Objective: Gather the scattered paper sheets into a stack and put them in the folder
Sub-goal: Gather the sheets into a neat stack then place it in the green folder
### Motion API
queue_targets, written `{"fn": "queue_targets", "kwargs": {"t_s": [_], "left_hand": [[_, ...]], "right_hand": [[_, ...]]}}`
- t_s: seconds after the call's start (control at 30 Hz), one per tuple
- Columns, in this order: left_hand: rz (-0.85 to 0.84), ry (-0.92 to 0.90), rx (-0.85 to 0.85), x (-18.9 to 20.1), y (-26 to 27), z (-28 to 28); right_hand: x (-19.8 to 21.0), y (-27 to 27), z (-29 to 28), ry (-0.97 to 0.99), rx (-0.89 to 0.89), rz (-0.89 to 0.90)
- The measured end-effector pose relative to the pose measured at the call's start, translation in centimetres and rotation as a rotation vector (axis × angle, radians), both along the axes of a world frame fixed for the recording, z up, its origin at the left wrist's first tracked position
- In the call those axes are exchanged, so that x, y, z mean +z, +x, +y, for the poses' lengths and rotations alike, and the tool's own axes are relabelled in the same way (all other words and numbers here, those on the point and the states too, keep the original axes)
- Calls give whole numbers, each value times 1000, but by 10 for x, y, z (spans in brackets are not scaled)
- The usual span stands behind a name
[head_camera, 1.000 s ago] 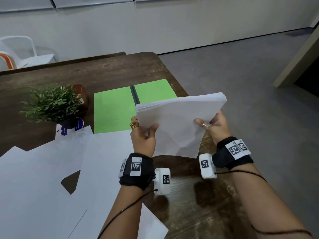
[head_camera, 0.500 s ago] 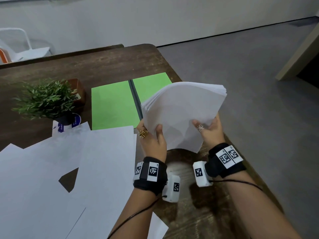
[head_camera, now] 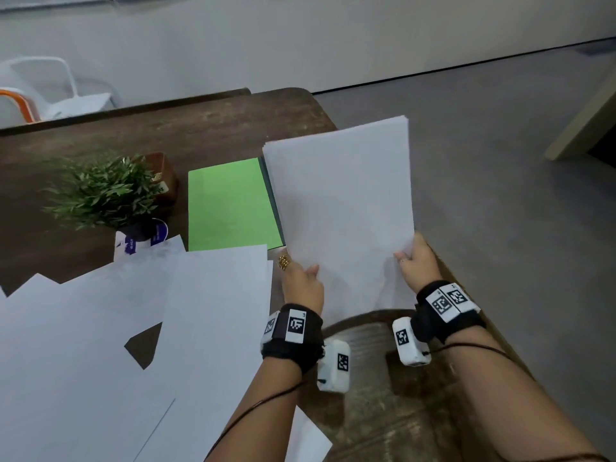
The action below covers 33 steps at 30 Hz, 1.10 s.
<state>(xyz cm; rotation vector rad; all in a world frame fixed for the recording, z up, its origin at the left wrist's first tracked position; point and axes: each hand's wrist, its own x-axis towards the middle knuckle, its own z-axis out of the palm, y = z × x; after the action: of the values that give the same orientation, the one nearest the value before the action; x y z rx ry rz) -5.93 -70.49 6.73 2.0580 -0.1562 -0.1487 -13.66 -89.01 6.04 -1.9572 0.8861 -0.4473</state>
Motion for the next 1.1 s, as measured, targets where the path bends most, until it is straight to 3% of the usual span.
{"fn": "queue_targets", "kwargs": {"t_s": [0.17,0.3,0.43,0.53,0.63,0.73,0.83,0.93,1.0,1.1], "left_hand": [[280,164,-86,-22,-29,6],[440,262,-115,-47,-47,15],[513,331,-145,-67,-53,21],[471,358,-179,-75,-48,25],[413,408,-242,-72,-39,30],[369,444,-276,-65,-34,40],[218,454,-234,-53,-26,66],[15,536,-187,-48,-12,125],[39,638,-68,-53,-7,180],[257,879,12,-58,-10,261]], "right_hand": [[-13,-15,3,5,0,399],[-39,-31,12,12,9,598],[-58,-38,15,-6,38,714],[-61,-36,12,-26,77,775],[-57,-36,14,-45,70,786],[-46,-38,31,-239,66,753],[-34,-30,64,-311,151,512],[-29,-15,114,-229,426,311],[-26,-5,156,-152,564,304],[-27,15,207,-44,619,432]]}}
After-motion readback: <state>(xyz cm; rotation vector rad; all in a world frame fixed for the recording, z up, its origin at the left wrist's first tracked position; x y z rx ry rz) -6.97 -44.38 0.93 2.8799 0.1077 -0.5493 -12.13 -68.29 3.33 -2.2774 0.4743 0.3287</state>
